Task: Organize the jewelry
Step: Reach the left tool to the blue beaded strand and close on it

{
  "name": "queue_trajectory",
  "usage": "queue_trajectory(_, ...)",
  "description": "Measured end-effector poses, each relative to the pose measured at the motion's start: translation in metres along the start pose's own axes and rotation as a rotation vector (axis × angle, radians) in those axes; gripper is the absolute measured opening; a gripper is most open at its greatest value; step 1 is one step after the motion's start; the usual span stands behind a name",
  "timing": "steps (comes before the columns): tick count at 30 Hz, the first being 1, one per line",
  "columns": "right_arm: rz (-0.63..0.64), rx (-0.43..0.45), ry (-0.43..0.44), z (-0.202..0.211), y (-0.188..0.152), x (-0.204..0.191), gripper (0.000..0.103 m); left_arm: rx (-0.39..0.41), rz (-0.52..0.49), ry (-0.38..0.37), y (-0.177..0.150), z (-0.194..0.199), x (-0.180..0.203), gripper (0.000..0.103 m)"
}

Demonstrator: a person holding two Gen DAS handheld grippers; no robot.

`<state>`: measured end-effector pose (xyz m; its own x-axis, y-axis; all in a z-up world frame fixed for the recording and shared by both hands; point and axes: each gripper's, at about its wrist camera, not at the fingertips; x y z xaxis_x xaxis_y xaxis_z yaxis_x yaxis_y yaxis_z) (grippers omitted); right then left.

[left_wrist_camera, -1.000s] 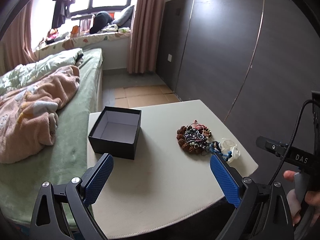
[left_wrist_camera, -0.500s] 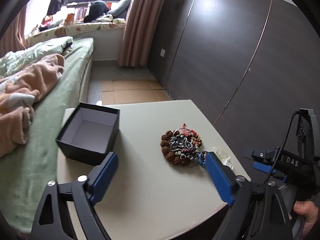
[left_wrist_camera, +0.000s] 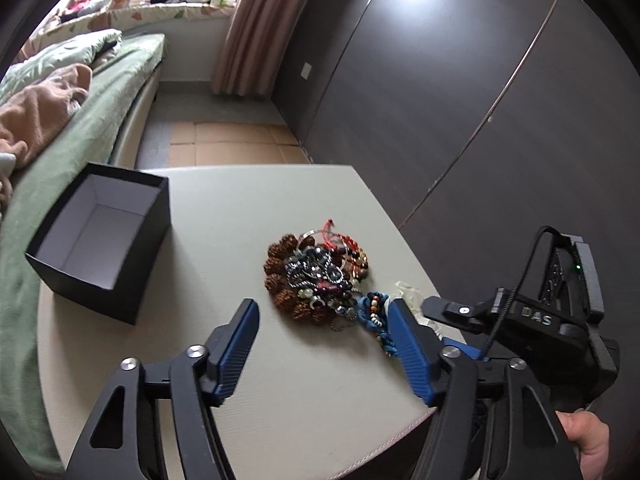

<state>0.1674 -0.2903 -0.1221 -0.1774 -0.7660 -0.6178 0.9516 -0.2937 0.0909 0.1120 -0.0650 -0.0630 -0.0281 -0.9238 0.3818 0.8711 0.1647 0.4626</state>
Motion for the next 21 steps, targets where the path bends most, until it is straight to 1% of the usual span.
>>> queue_trajectory(2,-0.02,-0.007,-0.012,-0.005,0.003,0.004,0.069,-0.015,0.01,-0.017,0.0,-0.006,0.001,0.063)
queue_trajectory(3,-0.037,-0.004,-0.016,-0.008,0.005,0.007,0.061,-0.022,0.015,-0.023,0.001,-0.009,0.001,0.061)
queue_trajectory(4,-0.061,0.0,-0.023,-0.011,0.006,0.011,0.049,-0.03,0.022,-0.028,0.001,-0.013,0.001,0.059)
queue_trajectory(5,-0.078,-0.001,-0.028,-0.013,0.009,0.016,0.041,-0.036,0.025,-0.031,0.002,-0.015,0.002,0.058)
queue_trajectory(6,-0.106,-0.003,-0.023,-0.015,0.011,0.021,0.018,-0.043,0.027,-0.039,0.003,-0.018,0.002,0.056)
queue_trajectory(7,-0.138,-0.003,-0.002,-0.016,0.012,0.028,0.008,-0.05,0.03,-0.048,0.003,-0.022,0.002,0.055)
queue_trajectory(9,-0.182,0.004,0.036,-0.015,0.012,0.036,0.007,-0.066,0.04,-0.07,0.005,-0.028,0.004,0.055)
queue_trajectory(11,-0.209,0.005,0.071,-0.014,0.01,0.041,0.007,-0.071,0.04,-0.074,0.005,-0.033,0.009,0.055)
queue_trajectory(15,-0.239,0.0,0.107,-0.014,0.004,0.046,0.006,-0.091,0.037,-0.084,0.005,-0.044,0.02,0.055)
queue_trajectory(17,-0.254,-0.009,0.127,-0.014,0.004,0.049,0.006,-0.108,0.038,-0.095,0.003,-0.051,0.023,0.051)
queue_trajectory(18,-0.263,-0.014,0.138,-0.015,0.002,0.051,0.006,-0.123,0.036,-0.098,0.002,-0.055,0.026,0.046)
queue_trajectory(19,-0.274,-0.02,0.147,-0.016,0.001,0.053,0.006,-0.136,0.033,-0.098,0.0,-0.059,0.028,0.043)
queue_trajectory(21,-0.297,-0.033,0.173,-0.016,0.001,0.057,0.006,-0.148,0.036,-0.098,-0.001,-0.066,0.029,0.043)
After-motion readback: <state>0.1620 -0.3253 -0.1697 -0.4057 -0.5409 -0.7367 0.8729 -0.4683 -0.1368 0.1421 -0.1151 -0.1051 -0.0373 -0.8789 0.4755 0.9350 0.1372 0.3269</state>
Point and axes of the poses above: each gripper's, at about its wrist camera, not at the fingertips, and z roughly against the way its jaws point, x to its right, y to its top, and after that the axes turned 11 degrees about -x, right-handed
